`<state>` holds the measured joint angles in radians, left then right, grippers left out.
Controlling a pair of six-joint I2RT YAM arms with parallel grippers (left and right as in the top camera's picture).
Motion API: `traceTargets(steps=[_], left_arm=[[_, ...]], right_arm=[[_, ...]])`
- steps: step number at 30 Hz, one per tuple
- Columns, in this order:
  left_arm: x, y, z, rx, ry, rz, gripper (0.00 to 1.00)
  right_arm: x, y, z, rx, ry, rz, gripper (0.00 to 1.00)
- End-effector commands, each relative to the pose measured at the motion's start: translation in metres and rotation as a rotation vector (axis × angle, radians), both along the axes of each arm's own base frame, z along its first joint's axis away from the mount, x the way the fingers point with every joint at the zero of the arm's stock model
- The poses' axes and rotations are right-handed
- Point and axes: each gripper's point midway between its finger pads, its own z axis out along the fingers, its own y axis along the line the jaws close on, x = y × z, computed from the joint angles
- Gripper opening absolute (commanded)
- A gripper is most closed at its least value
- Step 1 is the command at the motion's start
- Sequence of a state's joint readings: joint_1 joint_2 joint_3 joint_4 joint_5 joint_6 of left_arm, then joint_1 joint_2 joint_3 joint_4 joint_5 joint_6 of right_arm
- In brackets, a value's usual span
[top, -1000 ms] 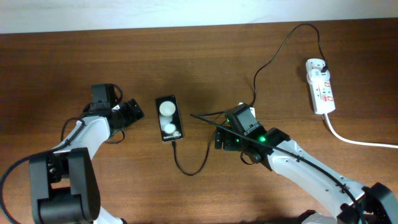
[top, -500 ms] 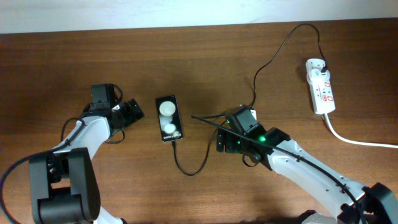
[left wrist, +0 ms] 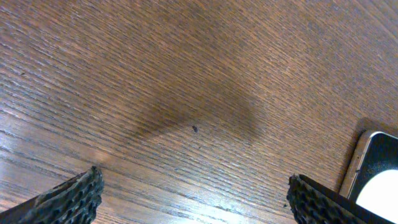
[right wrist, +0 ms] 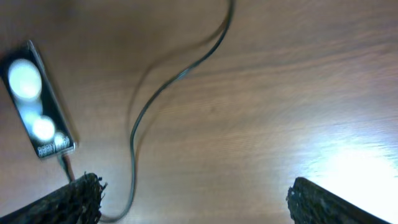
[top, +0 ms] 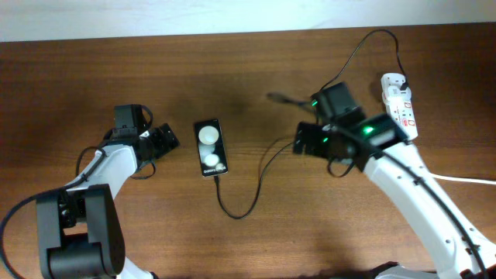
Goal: Plug charger to phone and switch on socket
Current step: 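Position the right gripper over the power strip's switch end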
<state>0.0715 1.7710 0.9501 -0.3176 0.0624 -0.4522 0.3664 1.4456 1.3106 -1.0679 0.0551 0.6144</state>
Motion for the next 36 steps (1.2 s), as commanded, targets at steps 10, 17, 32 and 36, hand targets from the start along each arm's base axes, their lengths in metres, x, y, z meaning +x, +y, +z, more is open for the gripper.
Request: traceTargets(steps=[10, 17, 32, 36], left_arm=[[-0.009, 0.0, -0.007, 0.0, 0.029, -0.004, 0.99], [-0.009, 0.0, -0.007, 0.0, 0.029, -0.004, 0.99], [-0.009, 0.0, -0.007, 0.0, 0.029, -0.004, 0.99], [-0.009, 0.0, -0.007, 0.0, 0.029, -0.004, 0.99]], right_arm=[[0.01, -0.152, -0.009, -0.127, 0.068, -0.415, 0.99], [0.014, -0.185, -0.014, -0.145, 0.059, -0.511, 0.99], [0.025, -0.212, -0.08, -0.189, 0.22, -0.563, 0.99], [0.025, -0.212, -0.08, -0.189, 0.22, -0.563, 0.99]])
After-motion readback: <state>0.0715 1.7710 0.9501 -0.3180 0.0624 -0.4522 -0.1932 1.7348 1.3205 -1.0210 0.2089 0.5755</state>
